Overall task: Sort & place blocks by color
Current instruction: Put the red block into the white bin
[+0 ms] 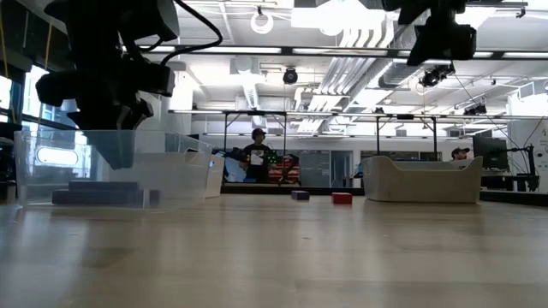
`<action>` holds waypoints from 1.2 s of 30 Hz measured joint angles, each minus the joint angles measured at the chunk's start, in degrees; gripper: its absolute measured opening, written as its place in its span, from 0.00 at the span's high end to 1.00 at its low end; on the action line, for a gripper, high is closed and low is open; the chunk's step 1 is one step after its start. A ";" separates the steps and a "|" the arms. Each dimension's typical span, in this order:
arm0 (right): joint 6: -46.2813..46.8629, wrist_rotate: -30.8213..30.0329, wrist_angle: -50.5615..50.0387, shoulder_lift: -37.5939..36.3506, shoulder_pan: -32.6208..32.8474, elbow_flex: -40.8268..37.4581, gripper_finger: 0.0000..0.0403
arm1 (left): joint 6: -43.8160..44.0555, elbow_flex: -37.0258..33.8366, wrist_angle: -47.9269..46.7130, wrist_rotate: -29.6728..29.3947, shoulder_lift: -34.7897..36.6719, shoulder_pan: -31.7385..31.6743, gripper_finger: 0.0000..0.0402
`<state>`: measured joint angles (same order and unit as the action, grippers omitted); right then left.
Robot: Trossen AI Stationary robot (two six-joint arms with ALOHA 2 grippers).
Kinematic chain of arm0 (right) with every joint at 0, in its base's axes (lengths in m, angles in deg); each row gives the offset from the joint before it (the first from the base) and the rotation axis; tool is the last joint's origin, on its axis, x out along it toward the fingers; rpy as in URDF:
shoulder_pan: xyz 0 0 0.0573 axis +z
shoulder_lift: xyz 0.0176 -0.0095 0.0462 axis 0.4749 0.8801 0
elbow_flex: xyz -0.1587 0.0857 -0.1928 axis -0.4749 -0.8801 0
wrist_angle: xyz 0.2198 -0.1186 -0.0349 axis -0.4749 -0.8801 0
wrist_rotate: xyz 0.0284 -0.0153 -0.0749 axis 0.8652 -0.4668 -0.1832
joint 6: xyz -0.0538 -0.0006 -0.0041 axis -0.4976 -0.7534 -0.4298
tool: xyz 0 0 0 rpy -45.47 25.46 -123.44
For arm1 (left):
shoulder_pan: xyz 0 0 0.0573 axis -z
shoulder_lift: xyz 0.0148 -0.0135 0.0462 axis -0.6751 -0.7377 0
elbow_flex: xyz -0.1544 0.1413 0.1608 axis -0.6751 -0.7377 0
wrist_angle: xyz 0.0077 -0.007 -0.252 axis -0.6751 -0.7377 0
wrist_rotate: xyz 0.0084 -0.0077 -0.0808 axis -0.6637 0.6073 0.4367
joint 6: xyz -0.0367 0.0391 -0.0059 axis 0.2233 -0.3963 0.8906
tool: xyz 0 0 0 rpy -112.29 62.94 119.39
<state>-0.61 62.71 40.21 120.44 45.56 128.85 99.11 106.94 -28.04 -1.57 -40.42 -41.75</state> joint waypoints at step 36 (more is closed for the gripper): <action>-34.77 -5.35 23.45 11.96 19.24 0.00 0.38 | 32.70 20.06 -7.81 4.78 0.07 9.63 0.51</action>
<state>-35.37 57.36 63.66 132.40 64.80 128.85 131.81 127.01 -35.85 3.21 -40.35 -32.12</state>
